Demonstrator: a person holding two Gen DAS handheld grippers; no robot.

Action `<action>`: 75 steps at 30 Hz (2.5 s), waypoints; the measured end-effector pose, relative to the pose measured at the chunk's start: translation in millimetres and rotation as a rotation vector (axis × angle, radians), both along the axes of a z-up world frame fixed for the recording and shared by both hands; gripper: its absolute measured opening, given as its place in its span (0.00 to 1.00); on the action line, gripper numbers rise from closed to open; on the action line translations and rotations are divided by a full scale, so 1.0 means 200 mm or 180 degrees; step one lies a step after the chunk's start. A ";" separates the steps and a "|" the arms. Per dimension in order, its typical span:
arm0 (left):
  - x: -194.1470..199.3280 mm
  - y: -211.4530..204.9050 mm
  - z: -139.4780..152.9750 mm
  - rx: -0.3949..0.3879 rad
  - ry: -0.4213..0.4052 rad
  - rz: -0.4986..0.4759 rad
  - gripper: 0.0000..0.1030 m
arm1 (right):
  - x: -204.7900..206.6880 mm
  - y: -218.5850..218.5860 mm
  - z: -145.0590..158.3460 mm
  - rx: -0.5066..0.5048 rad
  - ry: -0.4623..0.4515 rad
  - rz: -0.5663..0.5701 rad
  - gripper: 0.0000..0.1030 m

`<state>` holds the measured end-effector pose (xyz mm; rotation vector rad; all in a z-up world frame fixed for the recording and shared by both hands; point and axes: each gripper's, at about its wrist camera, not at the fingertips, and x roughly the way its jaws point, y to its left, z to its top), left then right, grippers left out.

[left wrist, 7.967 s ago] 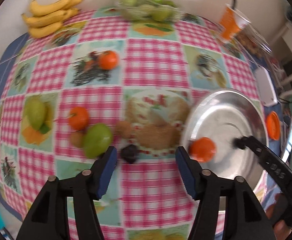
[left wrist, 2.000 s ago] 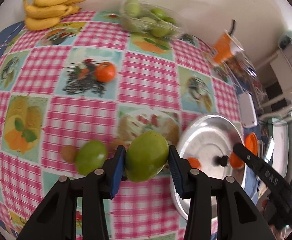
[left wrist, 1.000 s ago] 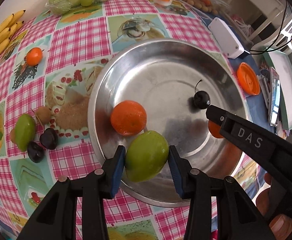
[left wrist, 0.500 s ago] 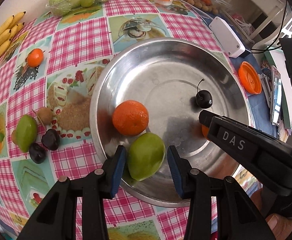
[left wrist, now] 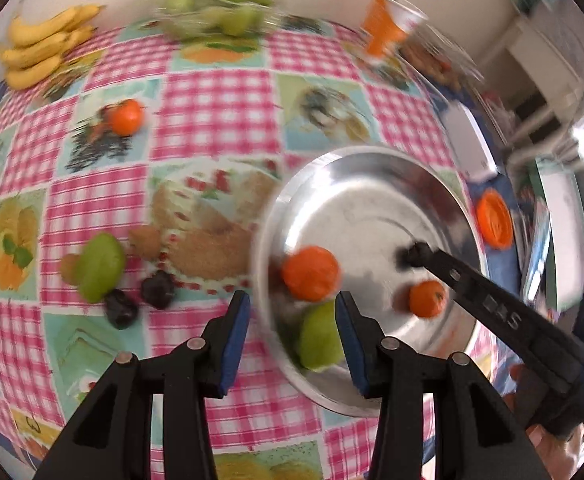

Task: Organize fruits
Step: 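Carry the mandarin and mango into the steel bowl and open both tools, then move both open tools back toward the remaining kiwi and cherries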

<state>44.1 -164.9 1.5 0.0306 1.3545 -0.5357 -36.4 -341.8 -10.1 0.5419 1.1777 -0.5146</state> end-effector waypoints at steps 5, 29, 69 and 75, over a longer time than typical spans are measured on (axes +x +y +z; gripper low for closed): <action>0.11 0.20 -0.04 0.0030 0.0077 0.0460 0.44 | 0.00 0.02 0.03 -0.0044 -0.0049 0.0059 0.51; 0.15 0.38 -0.12 0.0461 -0.0062 0.0901 0.89 | 0.07 0.07 0.00 -0.0173 0.0034 0.0375 0.97; 0.35 0.89 -0.06 0.0199 -0.0186 0.1780 0.95 | 0.32 0.59 0.04 0.0044 -0.0364 0.1177 1.00; 0.38 1.03 -0.09 0.0219 -0.0147 0.2007 0.95 | 0.40 0.75 0.05 0.0091 -0.0404 0.1422 1.00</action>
